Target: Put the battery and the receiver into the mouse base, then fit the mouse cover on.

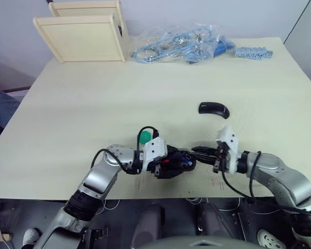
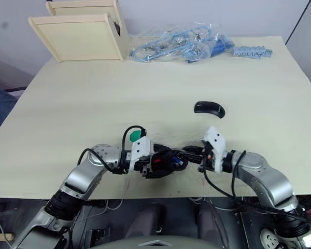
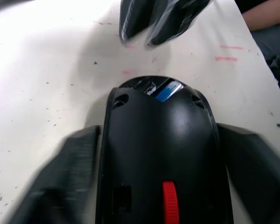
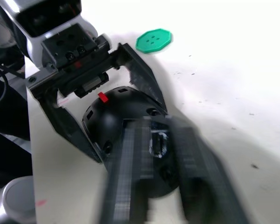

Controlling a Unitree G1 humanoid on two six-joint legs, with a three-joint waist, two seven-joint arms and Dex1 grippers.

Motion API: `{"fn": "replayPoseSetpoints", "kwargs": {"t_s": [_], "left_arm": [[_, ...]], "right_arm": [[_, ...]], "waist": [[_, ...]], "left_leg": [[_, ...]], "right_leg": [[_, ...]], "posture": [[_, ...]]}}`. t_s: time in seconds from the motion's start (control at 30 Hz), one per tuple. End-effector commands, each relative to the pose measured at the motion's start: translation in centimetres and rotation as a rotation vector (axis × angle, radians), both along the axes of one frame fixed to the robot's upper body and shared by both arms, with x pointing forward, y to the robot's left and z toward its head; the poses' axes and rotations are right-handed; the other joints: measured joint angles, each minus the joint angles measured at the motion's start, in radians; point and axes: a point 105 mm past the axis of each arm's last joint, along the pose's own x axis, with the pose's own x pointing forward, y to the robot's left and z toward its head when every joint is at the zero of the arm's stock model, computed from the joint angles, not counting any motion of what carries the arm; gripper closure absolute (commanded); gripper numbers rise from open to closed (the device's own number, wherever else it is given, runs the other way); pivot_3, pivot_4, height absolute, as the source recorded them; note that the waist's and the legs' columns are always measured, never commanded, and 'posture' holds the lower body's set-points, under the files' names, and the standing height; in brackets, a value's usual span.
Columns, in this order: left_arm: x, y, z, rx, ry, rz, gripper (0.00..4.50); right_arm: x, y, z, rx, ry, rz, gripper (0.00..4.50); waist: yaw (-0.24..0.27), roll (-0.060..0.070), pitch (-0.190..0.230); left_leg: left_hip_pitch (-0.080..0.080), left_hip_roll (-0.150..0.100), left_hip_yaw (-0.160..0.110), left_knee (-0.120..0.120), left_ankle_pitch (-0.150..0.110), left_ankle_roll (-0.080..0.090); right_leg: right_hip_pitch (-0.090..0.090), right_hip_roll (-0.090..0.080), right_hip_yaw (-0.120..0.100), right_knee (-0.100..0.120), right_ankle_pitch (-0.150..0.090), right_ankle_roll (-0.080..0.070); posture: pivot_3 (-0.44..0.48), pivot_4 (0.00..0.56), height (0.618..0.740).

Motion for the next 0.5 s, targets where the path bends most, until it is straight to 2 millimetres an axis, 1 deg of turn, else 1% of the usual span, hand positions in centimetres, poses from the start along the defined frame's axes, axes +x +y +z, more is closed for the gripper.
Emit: {"fn": "replayPoseSetpoints", "kwargs": {"t_s": [0.03,0.07,0.1,0.13,0.17,0.2,0.27,0.43,0.5], "left_arm": [[0.2,0.2,1.8,-0.056,-0.035,0.010,0.00],[0.3,0.4,2.2,-0.070,-0.042,0.017,0.00],[0.4,0.6,2.5,-0.084,-0.045,0.026,0.00],[0.3,0.7,2.9,-0.101,-0.039,0.031,0.00],[0.2,0.9,3.2,-0.114,-0.034,0.032,0.00],[0.1,1.1,3.4,-0.119,-0.031,0.034,0.00],[-0.4,1.9,4.0,-0.131,-0.021,0.041,0.00],[-1.6,3.7,4.7,-0.131,0.011,0.058,0.00],[-2.2,4.8,5.1,-0.135,0.025,0.082,0.00]], "right_arm": [[-0.9,-0.9,1.8,0.018,-0.066,0.047,1.86],[-1.2,-1.4,1.8,0.006,-0.068,0.054,1.55],[-1.5,-2.0,1.8,-0.010,-0.071,0.062,0.89],[-1.7,-2.5,1.7,-0.025,-0.074,0.066,0.50],[-1.8,-3.0,1.8,-0.031,-0.077,0.065,0.24],[-1.9,-3.5,1.8,-0.036,-0.083,0.062,0.09],[-2.3,-4.4,2.1,-0.029,-0.084,0.056,0.09],[-3.5,-5.8,2.0,-0.050,-0.097,0.082,0.09],[-4.0,-6.3,2.2,-0.044,-0.099,0.085,0.09]], "waist": [[-0.001,0.000,0.000],[-0.001,0.000,0.000],[-0.001,0.000,0.000],[-0.002,0.000,0.000],[-0.002,0.000,0.000],[-0.002,0.000,0.000],[-0.004,0.000,0.000],[-0.002,0.000,0.000],[-0.002,0.000,0.000]], "left_leg": [[0.000,0.000,0.000,0.000,0.000,0.000],[0.000,0.000,0.000,0.000,0.000,0.000],[0.000,0.000,0.000,0.000,0.000,0.000],[0.000,0.000,0.000,0.000,0.000,0.000],[0.000,0.000,0.000,0.000,0.000,0.000],[0.000,0.000,0.000,0.000,0.000,0.000],[0.000,0.000,0.001,0.000,0.000,0.000],[0.001,0.001,0.001,0.000,0.000,0.000],[0.001,0.001,0.001,0.000,0.000,0.000]], "right_leg": [[0.000,0.000,0.000,0.000,0.000,0.000],[0.000,0.000,0.000,0.000,0.000,0.000],[0.000,0.000,0.000,0.000,0.000,0.000],[0.000,0.000,0.000,0.000,0.000,0.000],[0.000,0.000,0.000,0.000,0.000,0.000],[0.000,0.000,0.000,0.000,0.000,0.000],[0.000,0.000,0.001,0.000,0.000,0.000],[0.000,0.000,0.000,0.000,0.000,0.000],[0.001,0.000,0.001,0.000,0.000,0.000]], "posture": [[0.000,0.150,0.740],[0.000,0.150,0.740],[0.000,0.150,0.740],[0.000,0.150,0.740],[0.000,0.150,0.740],[0.000,0.150,0.740],[0.000,0.150,0.740],[0.000,0.150,0.740],[0.000,0.150,0.740]]}}
